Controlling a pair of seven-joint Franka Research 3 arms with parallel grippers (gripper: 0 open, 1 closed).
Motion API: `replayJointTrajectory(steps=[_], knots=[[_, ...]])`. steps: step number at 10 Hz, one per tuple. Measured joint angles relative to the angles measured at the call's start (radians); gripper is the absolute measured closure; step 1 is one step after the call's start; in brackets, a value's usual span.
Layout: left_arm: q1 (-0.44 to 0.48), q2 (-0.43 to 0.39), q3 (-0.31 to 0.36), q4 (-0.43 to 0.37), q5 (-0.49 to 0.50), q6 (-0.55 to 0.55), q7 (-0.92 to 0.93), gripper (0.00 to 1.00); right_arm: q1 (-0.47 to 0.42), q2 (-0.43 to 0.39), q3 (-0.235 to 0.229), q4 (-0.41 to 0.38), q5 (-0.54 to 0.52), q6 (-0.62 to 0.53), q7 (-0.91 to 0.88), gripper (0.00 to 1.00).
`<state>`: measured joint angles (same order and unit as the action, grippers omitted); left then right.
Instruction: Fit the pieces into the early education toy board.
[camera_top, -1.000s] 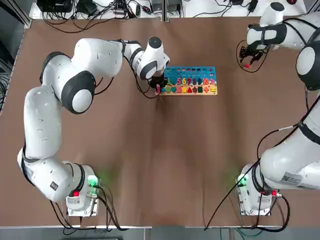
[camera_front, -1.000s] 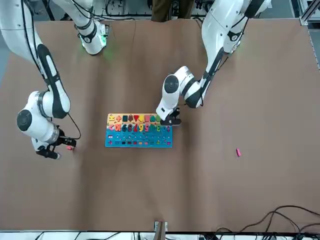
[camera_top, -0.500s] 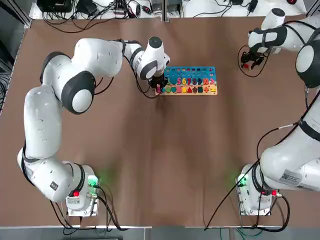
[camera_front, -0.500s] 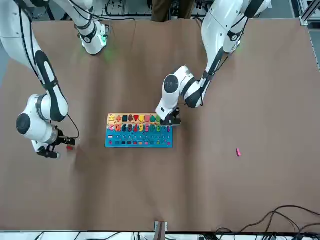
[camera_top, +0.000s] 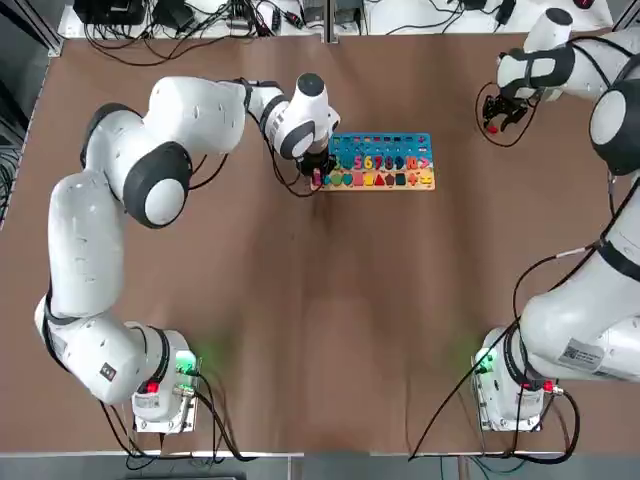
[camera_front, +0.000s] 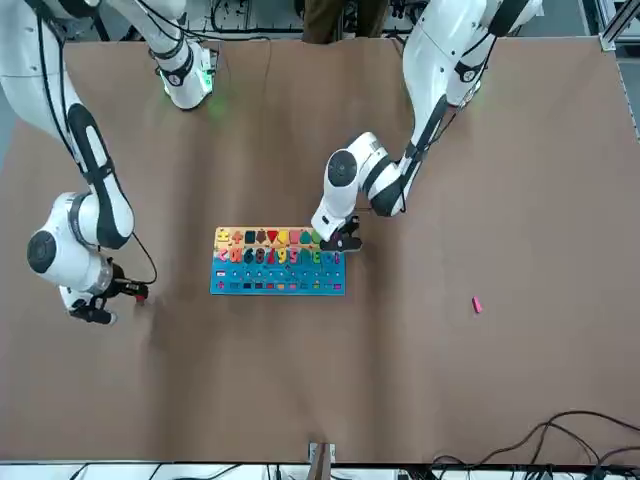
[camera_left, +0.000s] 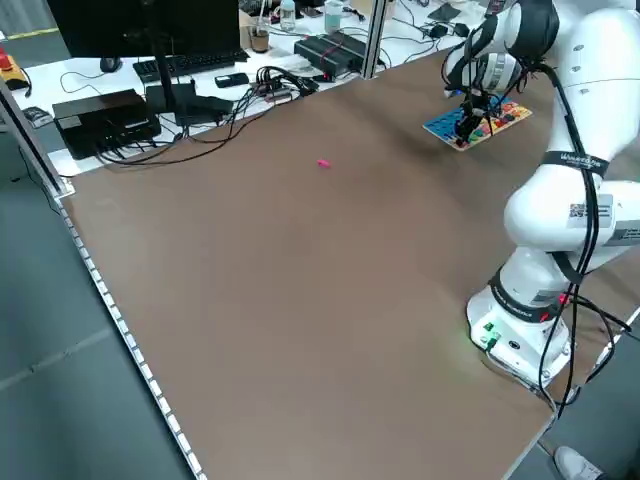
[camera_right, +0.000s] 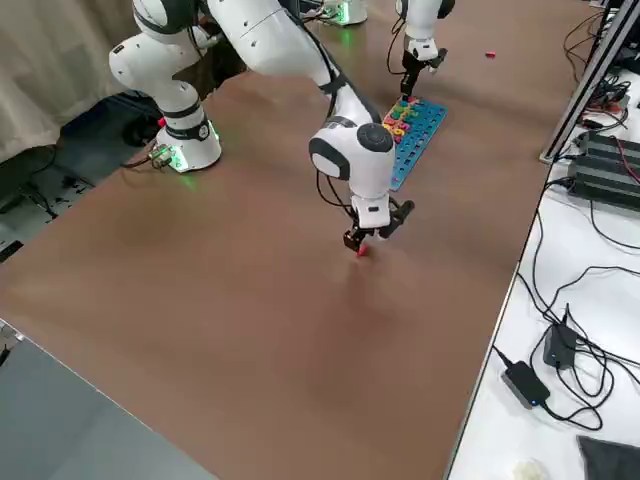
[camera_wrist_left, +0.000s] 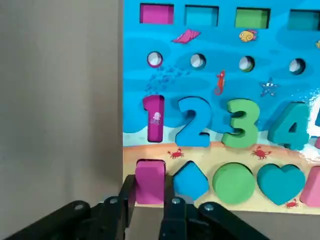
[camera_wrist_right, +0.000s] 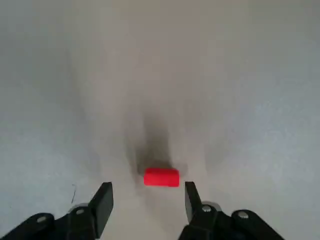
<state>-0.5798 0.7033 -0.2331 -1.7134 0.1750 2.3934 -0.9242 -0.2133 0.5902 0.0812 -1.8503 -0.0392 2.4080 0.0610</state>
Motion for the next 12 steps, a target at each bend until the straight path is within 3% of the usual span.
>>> replayJointTrajectory(steps=[5, 12], knots=[[0.0, 0.001, 0.0, 0.001, 0.0, -0.001, 0.0, 0.74, -0.005, 0.06, -0.001, 0.063, 0.0, -0.017, 0.0, 0.35], [0.0, 0.004, 0.0, 0.009, 0.0, -0.006, 0.0, 0.74, -0.006, 0.064, -0.002, 0.072, 0.0, -0.07, 0.0, 0.44]])
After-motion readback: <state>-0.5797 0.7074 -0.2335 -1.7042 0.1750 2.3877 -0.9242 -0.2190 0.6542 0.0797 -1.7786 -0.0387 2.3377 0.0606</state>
